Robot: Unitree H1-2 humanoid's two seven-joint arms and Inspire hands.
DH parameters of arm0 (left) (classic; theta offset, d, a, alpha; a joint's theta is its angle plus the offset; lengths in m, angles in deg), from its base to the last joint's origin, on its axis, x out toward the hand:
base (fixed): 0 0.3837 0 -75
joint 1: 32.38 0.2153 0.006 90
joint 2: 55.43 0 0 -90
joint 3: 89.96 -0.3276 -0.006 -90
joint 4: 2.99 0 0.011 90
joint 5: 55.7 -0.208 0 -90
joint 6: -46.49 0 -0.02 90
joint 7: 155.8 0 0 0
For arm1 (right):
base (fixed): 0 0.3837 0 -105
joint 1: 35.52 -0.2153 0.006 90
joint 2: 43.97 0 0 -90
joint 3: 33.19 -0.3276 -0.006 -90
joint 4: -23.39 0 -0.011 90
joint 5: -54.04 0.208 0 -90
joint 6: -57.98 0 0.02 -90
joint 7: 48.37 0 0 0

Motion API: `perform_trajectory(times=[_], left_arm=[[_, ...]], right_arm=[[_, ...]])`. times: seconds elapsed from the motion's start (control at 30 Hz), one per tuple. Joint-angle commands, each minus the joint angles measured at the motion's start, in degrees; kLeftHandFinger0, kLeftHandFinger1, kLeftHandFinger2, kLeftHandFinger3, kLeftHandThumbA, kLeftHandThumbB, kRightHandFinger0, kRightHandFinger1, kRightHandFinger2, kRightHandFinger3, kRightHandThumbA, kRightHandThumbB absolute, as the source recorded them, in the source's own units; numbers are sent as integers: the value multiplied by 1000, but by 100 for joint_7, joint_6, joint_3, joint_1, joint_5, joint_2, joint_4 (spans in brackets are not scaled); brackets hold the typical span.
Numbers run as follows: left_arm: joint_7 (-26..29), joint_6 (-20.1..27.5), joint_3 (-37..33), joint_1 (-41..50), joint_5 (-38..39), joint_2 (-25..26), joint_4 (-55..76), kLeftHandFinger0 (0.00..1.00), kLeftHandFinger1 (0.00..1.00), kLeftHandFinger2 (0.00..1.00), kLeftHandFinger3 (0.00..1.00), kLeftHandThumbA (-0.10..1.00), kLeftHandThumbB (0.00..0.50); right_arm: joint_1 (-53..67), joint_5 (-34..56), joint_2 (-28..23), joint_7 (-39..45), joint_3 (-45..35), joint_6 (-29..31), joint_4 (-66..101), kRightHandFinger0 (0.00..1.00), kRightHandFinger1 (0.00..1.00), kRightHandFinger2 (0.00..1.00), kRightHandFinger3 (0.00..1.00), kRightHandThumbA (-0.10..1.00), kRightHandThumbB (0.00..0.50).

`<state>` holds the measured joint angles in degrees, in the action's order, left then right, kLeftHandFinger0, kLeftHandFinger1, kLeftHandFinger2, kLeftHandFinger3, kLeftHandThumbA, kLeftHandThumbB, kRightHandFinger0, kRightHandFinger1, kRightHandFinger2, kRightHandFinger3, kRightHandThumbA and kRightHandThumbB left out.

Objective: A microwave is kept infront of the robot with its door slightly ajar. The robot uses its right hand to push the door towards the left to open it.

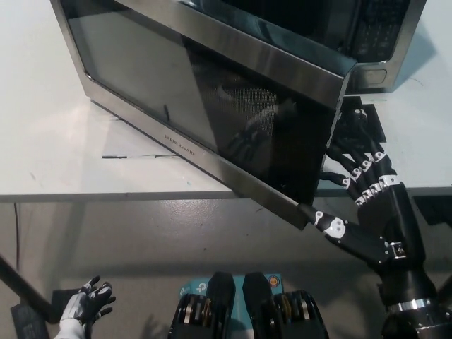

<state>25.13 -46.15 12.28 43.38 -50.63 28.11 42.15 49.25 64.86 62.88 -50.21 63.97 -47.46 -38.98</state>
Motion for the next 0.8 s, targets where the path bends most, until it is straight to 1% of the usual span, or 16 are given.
perform_trajectory(times=[0.0, 0.03, 0.13, 0.17, 0.2, 0.33, 0.37, 0.4, 0.43, 0.47, 0.5, 0.53, 0.6, 0.63, 0.73, 0.77], left_arm=[[59, 76, -22, -163, 11, 103, 20, 935, 811, 883, 948, 395, 151], [57, 95, -41, -164, -11, 109, 3, 968, 836, 903, 972, 407, 149], [54, 89, -39, -154, -1, 98, 30, 958, 821, 888, 962, 400, 156], [58, 105, -38, -162, 0, 93, 12, 937, 790, 884, 961, 390, 160], [77, 124, -40, -165, -10, 91, -5, 937, 796, 892, 959, 393, 159], [45, 86, -77, -162, -28, 104, 36, 928, 798, 900, 967, 417, 160], [47, 55, -55, -167, 4, 98, 43, 902, 789, 899, 968, 406, 166], [29, 92, -62, -186, 9, 104, -6, 891, 789, 906, 982, 409, 150], [55, 90, -33, -191, 34, 91, -2, 863, 776, 899, 975, 391, 156], [45, 126, -35, -210, 35, 98, -79, 865, 774, 897, 973, 394, 163], [11, 172, -35, -207, 46, 107, -97, 866, 771, 898, 976, 399, 161], [18, 171, -48, -219, 26, 117, -121, 919, 780, 902, 978, 411, 161], [10, 194, -56, -223, 21, 123, -136, 952, 788, 907, 970, 414, 165], [22, 142, -43, -221, 35, 113, -91, 876, 771, 903, 977, 399, 166], [51, 97, -82, -248, -14, 106, -73, 899, 773, 910, 980, 410, 164], [69, 66, -90, -246, -30, 114, -55, 911, 791, 911, 980, 414, 163]], right_arm=[[49, 204, 123, 298, 273, -216, 77, 661, 823, 868, 1000, 1000, 204], [120, 239, 143, 326, 332, -199, 110, 650, 825, 874, 1000, 1000, 199], [257, 208, 178, 319, 454, -153, 160, 614, 812, 869, 991, 1000, 214], [339, 181, 192, 304, 502, -150, 197, 626, 817, 875, 995, 1000, 205], [441, 167, 206, 293, 559, -141, 248, 641, 809, 862, 1000, 1000, 190], [628, 234, 221, 277, 627, -157, 330, 642, 801, 854, 1000, 1000, 170], [688, 231, 211, 287, 658, -124, 348, 641, 799, 855, 1000, 1000, 161], [766, 240, 194, 303, 687, -97, 369, 640, 797, 851, 1000, 1000, 154], [823, 279, 186, 316, 705, -98, 385, 638, 804, 858, 995, 1000, 154], [876, 285, 179, 322, 724, -90, 397, 635, 801, 861, 995, 1000, 147], [919, 307, 170, 333, 733, -91, 405, 632, 801, 866, 992, 1000, 158], [931, 313, 166, 337, 731, -87, 409, 621, 797, 865, 983, 1000, 162], [944, 326, 148, 345, 720, -91, 422, 620, 796, 864, 986, 1000, 165], [939, 315, 128, 336, 682, -79, 448, 631, 796, 868, 998, 1000, 168], [899, 352, 53, 345, 598, -110, 521, 635, 795, 864, 996, 1000, 164], [901, 400, 16, 355, 559, -131, 559, 641, 805, 869, 1000, 1000, 175]])
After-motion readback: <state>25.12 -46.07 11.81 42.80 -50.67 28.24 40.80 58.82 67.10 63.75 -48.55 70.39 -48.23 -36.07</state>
